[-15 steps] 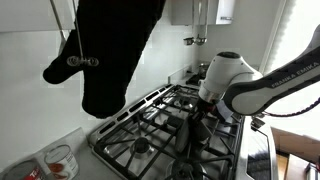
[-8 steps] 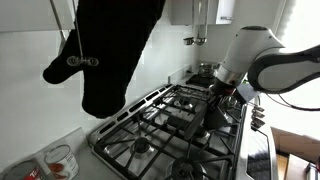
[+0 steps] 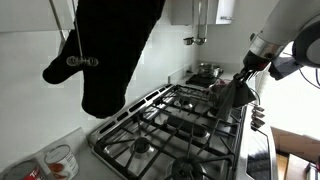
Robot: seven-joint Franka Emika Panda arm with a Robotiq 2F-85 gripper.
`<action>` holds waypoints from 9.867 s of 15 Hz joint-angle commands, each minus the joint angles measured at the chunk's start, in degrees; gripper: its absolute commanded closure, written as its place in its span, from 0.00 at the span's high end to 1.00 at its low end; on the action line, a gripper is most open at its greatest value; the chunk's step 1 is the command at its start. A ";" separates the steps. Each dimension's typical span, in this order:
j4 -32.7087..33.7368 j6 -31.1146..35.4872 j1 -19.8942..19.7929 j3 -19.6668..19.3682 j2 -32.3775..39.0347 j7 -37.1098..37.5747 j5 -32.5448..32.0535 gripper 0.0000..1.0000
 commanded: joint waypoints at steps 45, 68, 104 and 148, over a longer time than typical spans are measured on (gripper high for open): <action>-10.46 4.96 -7.94 -7.35 3.29 -15.92 -17.53 0.49; -11.03 1.98 -2.26 -16.09 0.21 -19.67 2.94 1.00; 0.88 5.74 -3.44 -11.20 19.12 -4.21 9.23 0.18; -5.63 12.27 -2.57 -11.75 10.32 3.81 21.77 0.11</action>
